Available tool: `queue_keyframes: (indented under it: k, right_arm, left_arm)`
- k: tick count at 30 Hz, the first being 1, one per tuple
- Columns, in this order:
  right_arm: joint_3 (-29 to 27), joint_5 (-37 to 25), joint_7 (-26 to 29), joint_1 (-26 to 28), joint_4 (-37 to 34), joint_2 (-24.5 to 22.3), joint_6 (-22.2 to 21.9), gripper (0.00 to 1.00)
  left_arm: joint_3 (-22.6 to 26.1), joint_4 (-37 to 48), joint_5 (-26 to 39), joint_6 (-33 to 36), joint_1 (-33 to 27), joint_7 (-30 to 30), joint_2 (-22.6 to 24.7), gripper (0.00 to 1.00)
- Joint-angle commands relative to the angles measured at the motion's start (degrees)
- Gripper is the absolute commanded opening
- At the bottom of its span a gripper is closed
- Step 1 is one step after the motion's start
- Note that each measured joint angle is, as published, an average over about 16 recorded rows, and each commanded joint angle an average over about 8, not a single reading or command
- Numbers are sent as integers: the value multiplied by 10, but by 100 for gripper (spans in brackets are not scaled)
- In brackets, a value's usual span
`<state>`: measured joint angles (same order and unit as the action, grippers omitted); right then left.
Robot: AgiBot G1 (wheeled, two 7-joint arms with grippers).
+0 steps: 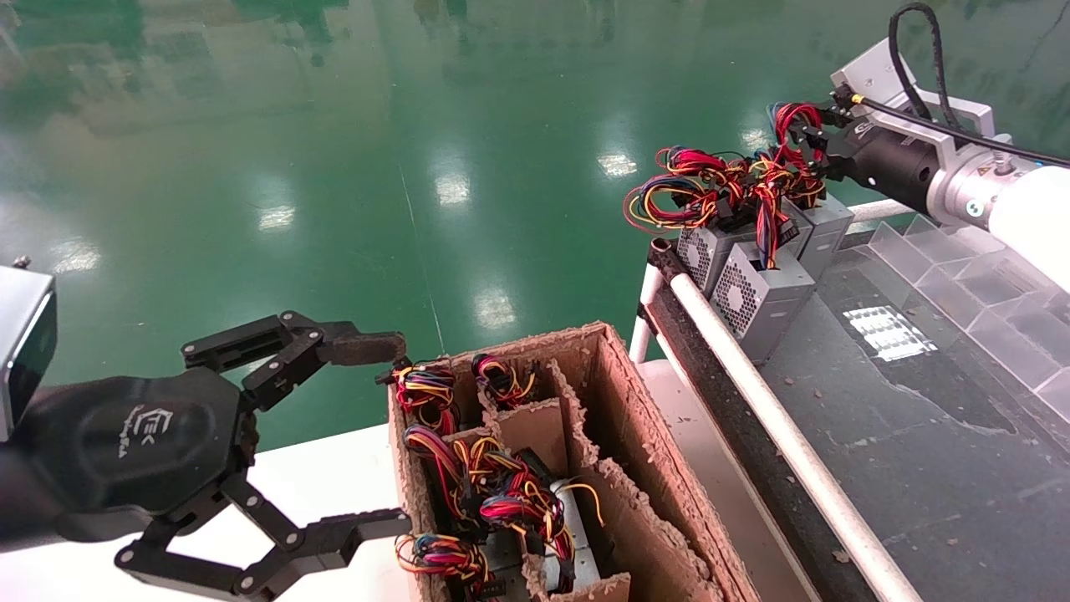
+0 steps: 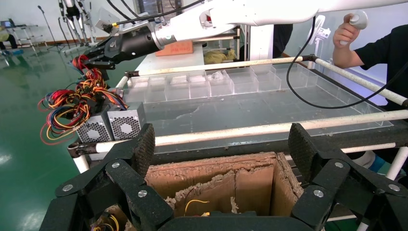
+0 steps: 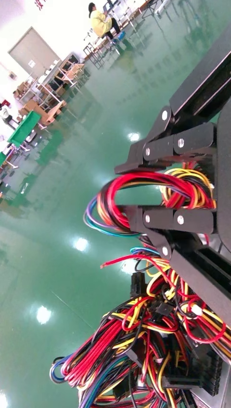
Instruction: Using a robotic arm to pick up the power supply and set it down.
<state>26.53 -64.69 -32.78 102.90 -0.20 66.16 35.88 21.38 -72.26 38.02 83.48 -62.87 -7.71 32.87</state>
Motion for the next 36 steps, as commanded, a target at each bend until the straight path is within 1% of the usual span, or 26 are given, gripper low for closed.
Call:
queue_keyframes:
  k: [1, 13, 20, 23, 27, 36]
  right_arm:
    - [0, 0, 0, 0, -1, -1, 0, 100]
    - [-9, 13, 38, 15, -3, -19, 30, 100]
    - [-31, 45, 83, 41, 3, -36, 80, 100]
    - [-39, 57, 97, 43, 8, -42, 99, 100]
    - [-44, 69, 115, 29, 36, -55, 123, 100]
    - [-54, 93, 164, -39, 144, -95, 181, 100]
  left_arm:
    - [0, 0, 0, 0, 0, 0, 0, 100]
    - [0, 0, 0, 0, 0, 0, 0, 100]
    - [0, 0, 0, 0, 0, 0, 0, 100]
    - [0, 0, 0, 0, 0, 0, 0, 100]
    - [0, 0, 0, 0, 0, 0, 0, 100]
    - [0, 0, 0, 0, 0, 0, 0, 100]
